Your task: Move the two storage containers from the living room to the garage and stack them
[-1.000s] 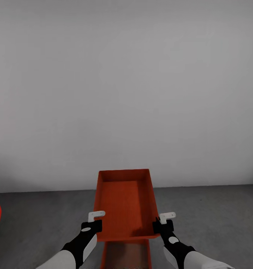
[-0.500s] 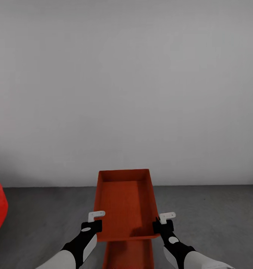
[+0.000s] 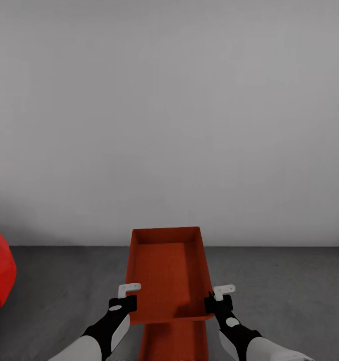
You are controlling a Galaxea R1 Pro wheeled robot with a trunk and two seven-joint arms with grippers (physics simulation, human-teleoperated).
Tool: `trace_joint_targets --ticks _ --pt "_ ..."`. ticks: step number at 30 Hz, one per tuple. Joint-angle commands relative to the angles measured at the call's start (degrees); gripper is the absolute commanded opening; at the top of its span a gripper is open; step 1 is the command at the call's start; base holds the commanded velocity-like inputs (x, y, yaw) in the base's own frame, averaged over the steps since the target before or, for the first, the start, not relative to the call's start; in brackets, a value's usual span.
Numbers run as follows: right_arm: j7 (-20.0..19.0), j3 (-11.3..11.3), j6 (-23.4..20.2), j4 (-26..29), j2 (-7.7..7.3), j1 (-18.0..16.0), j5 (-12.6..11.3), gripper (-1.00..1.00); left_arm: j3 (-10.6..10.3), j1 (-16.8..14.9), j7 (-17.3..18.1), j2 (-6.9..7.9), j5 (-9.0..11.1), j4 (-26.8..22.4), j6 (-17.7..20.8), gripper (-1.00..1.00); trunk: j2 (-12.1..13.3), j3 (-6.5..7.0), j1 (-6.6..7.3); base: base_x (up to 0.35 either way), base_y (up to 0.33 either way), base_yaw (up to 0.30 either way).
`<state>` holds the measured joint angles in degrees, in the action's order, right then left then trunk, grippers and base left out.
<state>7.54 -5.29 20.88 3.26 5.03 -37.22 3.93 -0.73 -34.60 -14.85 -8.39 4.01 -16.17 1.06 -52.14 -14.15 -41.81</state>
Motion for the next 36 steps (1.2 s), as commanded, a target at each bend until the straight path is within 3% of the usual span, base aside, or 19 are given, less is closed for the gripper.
trace_joint_targets --ticks 1,36 --pt "0.81 2.72 0.20 -0.19 -0.02 -0.05 -0.76 -1.00 0.27 -0.03 -1.05 0.48 -0.85 -0.27 -1.76 -1.00 -0.06 -0.17 0.00 0.000 0.000 0.008" --pt "0.81 2.74 0.21 -0.19 -0.02 -0.05 -0.77 -1.00 0.21 -0.03 -1.05 0.44 -0.85 -0.29 -1.76 -1.00 -0.06 -3.36 0.00 0.000 0.000 0.000"
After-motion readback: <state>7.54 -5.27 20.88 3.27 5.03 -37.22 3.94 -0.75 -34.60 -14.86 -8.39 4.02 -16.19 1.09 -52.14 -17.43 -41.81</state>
